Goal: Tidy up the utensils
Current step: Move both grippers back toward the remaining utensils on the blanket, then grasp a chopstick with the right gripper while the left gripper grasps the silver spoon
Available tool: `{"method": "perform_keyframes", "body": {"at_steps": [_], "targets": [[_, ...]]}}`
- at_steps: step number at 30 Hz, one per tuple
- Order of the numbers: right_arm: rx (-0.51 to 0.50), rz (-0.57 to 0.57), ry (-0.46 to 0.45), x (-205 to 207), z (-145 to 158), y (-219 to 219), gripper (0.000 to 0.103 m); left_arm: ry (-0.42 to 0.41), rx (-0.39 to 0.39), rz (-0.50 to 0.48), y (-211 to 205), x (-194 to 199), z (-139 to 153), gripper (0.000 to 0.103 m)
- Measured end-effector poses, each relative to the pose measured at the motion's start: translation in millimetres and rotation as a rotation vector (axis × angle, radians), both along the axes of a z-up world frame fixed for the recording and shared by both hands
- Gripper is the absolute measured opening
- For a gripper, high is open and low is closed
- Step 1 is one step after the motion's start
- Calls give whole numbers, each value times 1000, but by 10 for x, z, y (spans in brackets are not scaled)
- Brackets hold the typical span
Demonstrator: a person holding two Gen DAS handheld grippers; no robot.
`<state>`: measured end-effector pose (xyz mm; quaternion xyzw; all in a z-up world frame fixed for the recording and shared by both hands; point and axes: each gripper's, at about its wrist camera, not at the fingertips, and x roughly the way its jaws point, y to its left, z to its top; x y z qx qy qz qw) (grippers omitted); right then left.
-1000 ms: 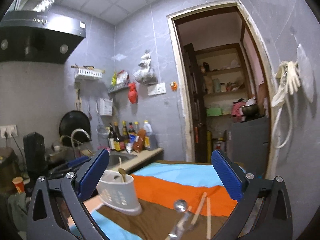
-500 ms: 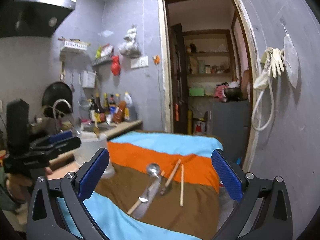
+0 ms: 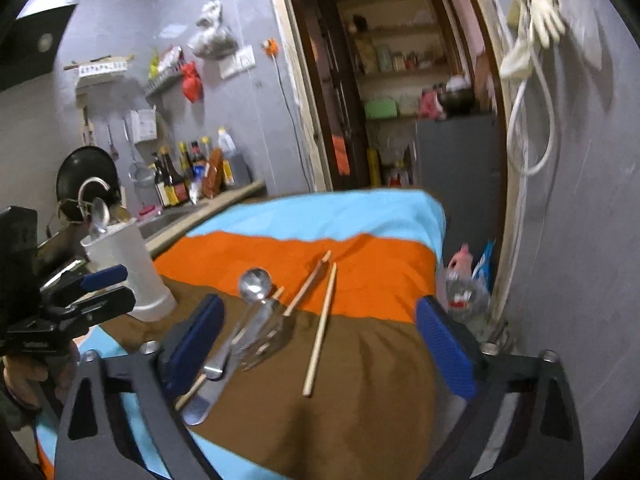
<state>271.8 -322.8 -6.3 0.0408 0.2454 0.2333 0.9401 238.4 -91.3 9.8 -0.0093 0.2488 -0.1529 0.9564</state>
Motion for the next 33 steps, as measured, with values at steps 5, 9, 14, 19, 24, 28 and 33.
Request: {"method": "perform_keyframes", "body": {"at_steps": [5,9,14,19,24,28,33], "targets": [[-43,23,92,289,-141,76,73,81,24,-9,-47,319,-121,79],[-79,57,169,493,-259,166,62,153,32,-14,-74,591,-210,62],[-153,98,246,733,-358,329,48,242,-3,-2,-12,913,-288,42],[-202,137,299,922,-425,461,34,310,-20,17,56,1209,-389,37],[-237,161,324,1033,-427,566,30,350,-25,-4,58,1361,-430,35],[-281,166,330,1064,-423,637,29,380,-19,-7,47,1422,-472,35],[-314,161,368,1136,-421,682,22,413,-20,-1,48,1470,-513,24]]}}
